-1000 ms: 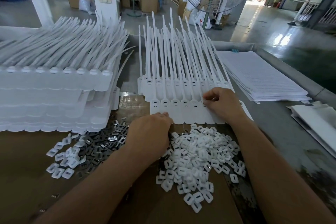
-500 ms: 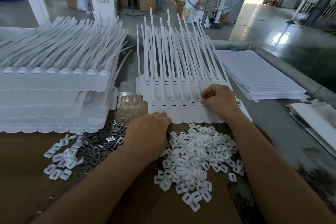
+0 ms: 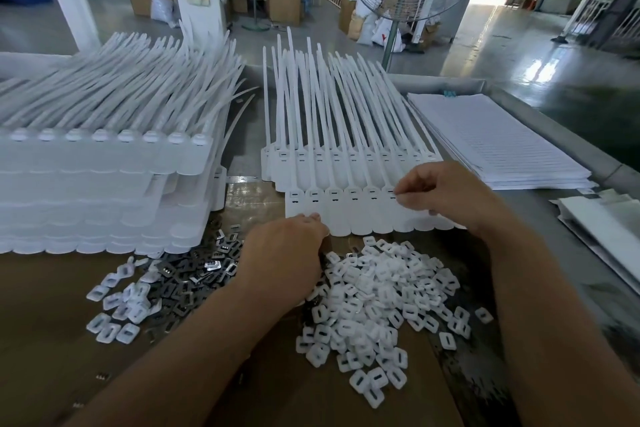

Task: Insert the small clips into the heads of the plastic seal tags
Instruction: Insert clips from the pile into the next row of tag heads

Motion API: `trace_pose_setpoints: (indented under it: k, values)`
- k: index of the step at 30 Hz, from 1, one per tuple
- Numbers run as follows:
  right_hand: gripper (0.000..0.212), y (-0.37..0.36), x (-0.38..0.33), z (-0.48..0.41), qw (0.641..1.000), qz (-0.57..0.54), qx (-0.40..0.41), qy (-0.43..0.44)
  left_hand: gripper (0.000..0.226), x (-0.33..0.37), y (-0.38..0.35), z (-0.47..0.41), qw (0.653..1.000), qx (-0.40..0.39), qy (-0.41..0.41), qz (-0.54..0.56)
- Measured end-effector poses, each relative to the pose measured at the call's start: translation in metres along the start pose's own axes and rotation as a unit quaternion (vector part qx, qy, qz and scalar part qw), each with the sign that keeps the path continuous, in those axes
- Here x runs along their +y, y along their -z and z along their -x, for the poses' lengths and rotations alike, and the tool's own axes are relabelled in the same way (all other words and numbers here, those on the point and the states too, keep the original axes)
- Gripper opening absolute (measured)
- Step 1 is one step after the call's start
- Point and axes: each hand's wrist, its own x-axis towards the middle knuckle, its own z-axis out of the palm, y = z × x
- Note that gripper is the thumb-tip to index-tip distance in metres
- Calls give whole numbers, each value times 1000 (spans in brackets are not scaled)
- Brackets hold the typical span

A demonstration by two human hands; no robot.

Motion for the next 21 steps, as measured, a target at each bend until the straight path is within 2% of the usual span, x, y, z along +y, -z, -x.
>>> trace_pose_setpoints:
  k: [3, 6, 9, 14, 21]
  values:
    - [13, 1, -7, 7, 987, 78, -140, -6, 47, 0, -1, -1, 1000, 2, 6, 5]
    - [15, -3, -9, 9, 972, 98, -213, -2, 48, -1, -2, 0, 1000, 1, 8, 7]
    - [18, -7, -9, 8, 966, 120, -230, 2, 48, -2, -3, 1, 1000, 1, 8, 8]
    - [18, -11, -7, 8, 966, 149, -211, 15, 49, -3, -3, 2, 1000, 0, 5, 8]
    - [18, -13, -7, 8, 965, 138, -223, 9, 48, -3, -3, 3, 1000, 12, 6, 14]
